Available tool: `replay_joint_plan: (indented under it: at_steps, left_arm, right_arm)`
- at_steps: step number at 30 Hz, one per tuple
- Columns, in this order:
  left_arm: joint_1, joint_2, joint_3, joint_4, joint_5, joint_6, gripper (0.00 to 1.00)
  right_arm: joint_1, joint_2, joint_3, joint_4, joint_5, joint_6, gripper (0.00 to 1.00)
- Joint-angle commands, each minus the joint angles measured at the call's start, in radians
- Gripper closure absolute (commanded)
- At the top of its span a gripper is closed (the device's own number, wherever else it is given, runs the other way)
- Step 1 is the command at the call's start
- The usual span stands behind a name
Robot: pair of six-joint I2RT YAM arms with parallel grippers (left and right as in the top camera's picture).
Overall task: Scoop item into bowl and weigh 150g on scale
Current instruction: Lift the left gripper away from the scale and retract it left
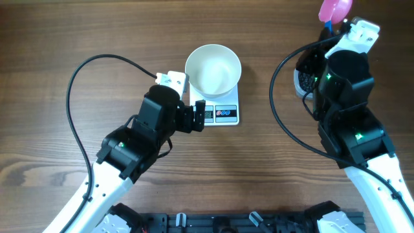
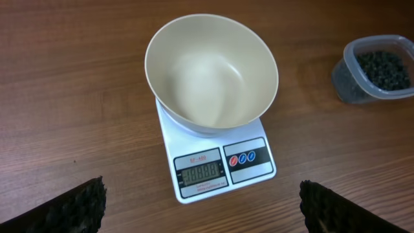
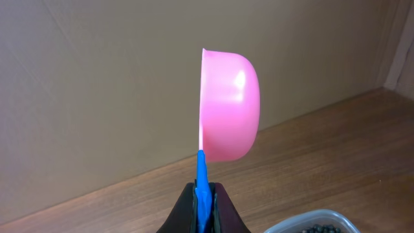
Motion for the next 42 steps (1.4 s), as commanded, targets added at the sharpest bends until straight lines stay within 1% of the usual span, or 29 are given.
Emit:
replay_joint_plan:
  at_steps: [1, 4, 6, 8, 13, 16, 22, 24, 26, 29, 34, 37, 39, 42]
  left_arm:
    - [0.017, -0.002, -0.007, 0.0, 0.0, 0.09, 0.0]
    - [0.053, -0.016, -0.007, -0.006, 0.001, 0.241, 0.0]
    - [0.096, -0.031, -0.007, -0.011, 0.0, 0.401, 0.0]
    - [0.135, -0.032, -0.007, -0.002, -0.001, 0.468, 0.0]
    - [0.234, -0.002, -0.007, 0.024, -0.053, 0.477, 0.0]
    - [0.29, 0.021, -0.007, 0.018, -0.06, 0.477, 0.0]
    - [0.351, 0.057, -0.007, 0.027, -0.059, 0.477, 0.0]
    - [0.363, 0.061, -0.007, 0.047, -0.055, 0.484, 0.0]
    - [0.376, 0.061, -0.006, 0.064, 0.003, 0.54, 0.0]
    - [0.413, 0.061, 0.018, 0.066, 0.211, 0.663, 0.0]
    - [0.487, 0.061, 0.096, 0.014, 0.449, 0.731, 0.0]
    - [0.527, 0.061, 0.171, -0.072, 0.548, 0.793, 0.0]
    - [0.543, 0.061, 0.237, -0.159, 0.571, 0.849, 0.0]
    - [0.548, 0.061, 0.367, -0.328, 0.601, 0.925, 0.0]
  right_arm:
    - [-0.003, 0.007, 0.019, 0.005, -0.011, -0.01, 0.96]
    - [-0.003, 0.007, 0.019, 0.006, -0.011, -0.01, 0.96]
    - [-0.003, 0.011, 0.019, 0.006, -0.011, -0.01, 0.96]
    - [-0.003, 0.018, 0.019, 0.004, -0.01, -0.013, 0.96]
    - [-0.003, 0.045, 0.019, -0.013, -0.004, -0.011, 0.96]
    - [-0.003, 0.061, 0.019, -0.013, -0.004, -0.012, 0.96]
    - [-0.003, 0.072, 0.019, -0.003, -0.003, -0.006, 0.96]
    - [-0.003, 0.08, 0.019, 0.014, -0.004, 0.022, 0.96]
    - [-0.003, 0.09, 0.019, 0.037, -0.004, 0.045, 0.96]
    - [-0.003, 0.113, 0.019, 0.087, -0.004, 0.046, 0.96]
    - [-0.003, 0.137, 0.019, 0.137, -0.004, 0.046, 0.96]
    - [-0.004, 0.143, 0.019, 0.152, -0.004, 0.045, 0.96]
    - [-0.005, 0.145, 0.019, 0.163, -0.004, 0.039, 0.96]
    - [-0.015, 0.146, 0.019, 0.182, -0.004, 0.039, 0.96]
